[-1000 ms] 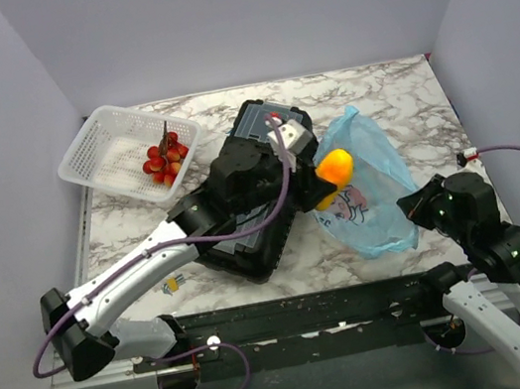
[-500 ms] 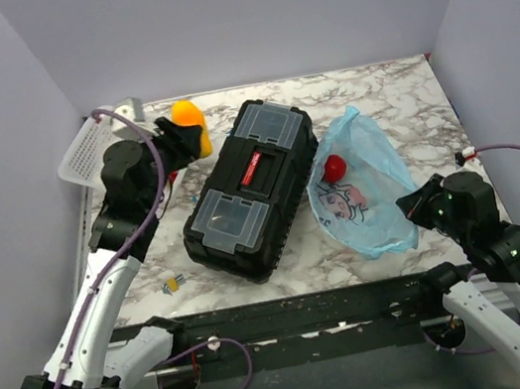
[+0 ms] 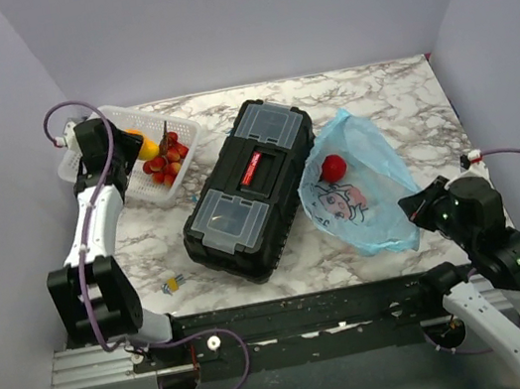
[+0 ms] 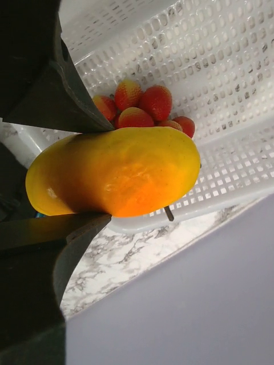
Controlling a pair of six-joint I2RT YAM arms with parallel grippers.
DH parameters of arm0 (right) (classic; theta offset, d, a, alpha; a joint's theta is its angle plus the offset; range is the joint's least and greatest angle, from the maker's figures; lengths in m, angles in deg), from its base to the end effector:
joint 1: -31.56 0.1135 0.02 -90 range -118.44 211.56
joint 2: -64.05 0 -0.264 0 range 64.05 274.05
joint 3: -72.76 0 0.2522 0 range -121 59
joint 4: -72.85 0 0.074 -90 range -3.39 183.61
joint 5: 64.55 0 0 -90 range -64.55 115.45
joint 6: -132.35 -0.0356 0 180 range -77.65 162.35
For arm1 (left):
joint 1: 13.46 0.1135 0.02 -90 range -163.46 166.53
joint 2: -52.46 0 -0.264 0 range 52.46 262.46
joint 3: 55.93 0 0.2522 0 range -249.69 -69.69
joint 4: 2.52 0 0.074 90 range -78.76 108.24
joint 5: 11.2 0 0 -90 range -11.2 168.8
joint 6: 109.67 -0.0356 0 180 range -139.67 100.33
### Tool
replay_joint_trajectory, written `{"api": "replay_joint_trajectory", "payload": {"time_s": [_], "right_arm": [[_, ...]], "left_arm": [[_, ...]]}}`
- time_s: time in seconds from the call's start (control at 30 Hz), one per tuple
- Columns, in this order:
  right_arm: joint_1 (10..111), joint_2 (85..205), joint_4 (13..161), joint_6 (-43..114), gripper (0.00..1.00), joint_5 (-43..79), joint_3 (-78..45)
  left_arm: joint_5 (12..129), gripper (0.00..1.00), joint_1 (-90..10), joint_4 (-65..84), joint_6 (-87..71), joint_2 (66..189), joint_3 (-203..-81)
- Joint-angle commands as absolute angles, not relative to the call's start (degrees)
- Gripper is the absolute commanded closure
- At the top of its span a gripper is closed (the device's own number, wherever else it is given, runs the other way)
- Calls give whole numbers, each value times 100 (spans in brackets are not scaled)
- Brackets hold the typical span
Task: Take the fake fruits out of the plastic bag
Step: Place the fake fruit in the bin.
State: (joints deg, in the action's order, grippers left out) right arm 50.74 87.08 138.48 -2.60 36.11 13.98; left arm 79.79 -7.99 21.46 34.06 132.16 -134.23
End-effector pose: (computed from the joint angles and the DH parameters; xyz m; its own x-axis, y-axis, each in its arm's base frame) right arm 0.0742 0.0188 0.3098 -0.4541 0.5772 -0.6788 0.2111 0.8098 0.5474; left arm 0.3224 0.0315 0.3201 -0.1630 -0.8254 -0.5405 -0.4096 0.5550 -0.7240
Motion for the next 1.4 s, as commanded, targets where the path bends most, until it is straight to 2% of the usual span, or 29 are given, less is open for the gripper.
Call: {"api": "replay_joint_trajectory", "payload": {"time_s": [0.0, 0.17, 0.37, 0.5, 0.6, 0.67, 0.73, 0.87, 0.93, 1.03, 1.37], "right_arm": [[5075, 8516, 13775, -231, 99, 3596, 1487], [5078, 8628, 13769, -283, 99, 3633, 1501], [5073, 8658, 13797, -308, 99, 3674, 1496], [5080, 8706, 13802, -323, 99, 3695, 1505], [5081, 8819, 13841, -368, 99, 3754, 1479], [5078, 8934, 13804, -370, 99, 3731, 1479], [5081, 9013, 13829, -409, 99, 3764, 1464], [5072, 8802, 13892, -417, 99, 3825, 1470], [5077, 8628, 13867, -381, 99, 3796, 1474], [5079, 8613, 13820, -346, 99, 3746, 1482], [5081, 8690, 13781, -309, 99, 3663, 1499]], "left_arm": [[7904, 100, -722, 2730, 3280, 14078, -14416], [8505, 100, -703, 3458, 3213, 14565, -14739], [8337, 100, -608, 3648, 3442, 14988, -14675], [8180, 95, -455, 3617, 3620, 15021, -14529], [8100, 85, -367, 3385, 3724, 14996, -14367], [7899, 72, -294, 3365, 3779, 15084, -14385], [7613, 55, -266, 3312, 3781, 15172, -14428], [7391, 32, -274, 3289, 3666, 15283, -14600], [7414, 23, -274, 3423, 3595, 15279, -14679], [7484, 17, -272, 3546, 3544, 15167, -14659], [7159, 17, -712, 3447, 3042, 14210, -14695]]}}
